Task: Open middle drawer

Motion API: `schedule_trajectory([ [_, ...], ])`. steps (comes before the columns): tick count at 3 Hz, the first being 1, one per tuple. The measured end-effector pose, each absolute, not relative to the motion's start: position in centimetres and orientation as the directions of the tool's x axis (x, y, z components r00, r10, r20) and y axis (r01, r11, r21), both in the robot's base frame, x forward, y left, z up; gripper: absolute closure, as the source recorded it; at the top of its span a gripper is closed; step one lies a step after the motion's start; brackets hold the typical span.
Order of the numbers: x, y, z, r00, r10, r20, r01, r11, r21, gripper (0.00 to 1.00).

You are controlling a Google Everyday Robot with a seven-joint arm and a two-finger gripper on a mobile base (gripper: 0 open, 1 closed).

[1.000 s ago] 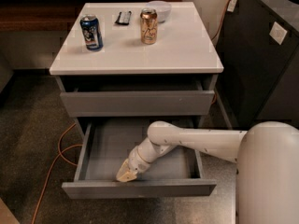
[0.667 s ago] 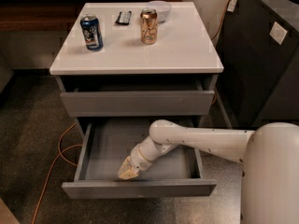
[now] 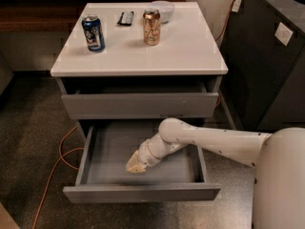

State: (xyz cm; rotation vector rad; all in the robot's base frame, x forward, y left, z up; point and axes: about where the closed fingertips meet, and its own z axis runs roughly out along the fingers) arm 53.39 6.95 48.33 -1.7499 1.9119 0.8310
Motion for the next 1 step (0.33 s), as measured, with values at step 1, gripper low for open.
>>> schedule_trajectory([
  [1,53.39,6.95,48.33,-0.122,-0.74,-0.662,-0.988,0.031,0.148,1.0],
])
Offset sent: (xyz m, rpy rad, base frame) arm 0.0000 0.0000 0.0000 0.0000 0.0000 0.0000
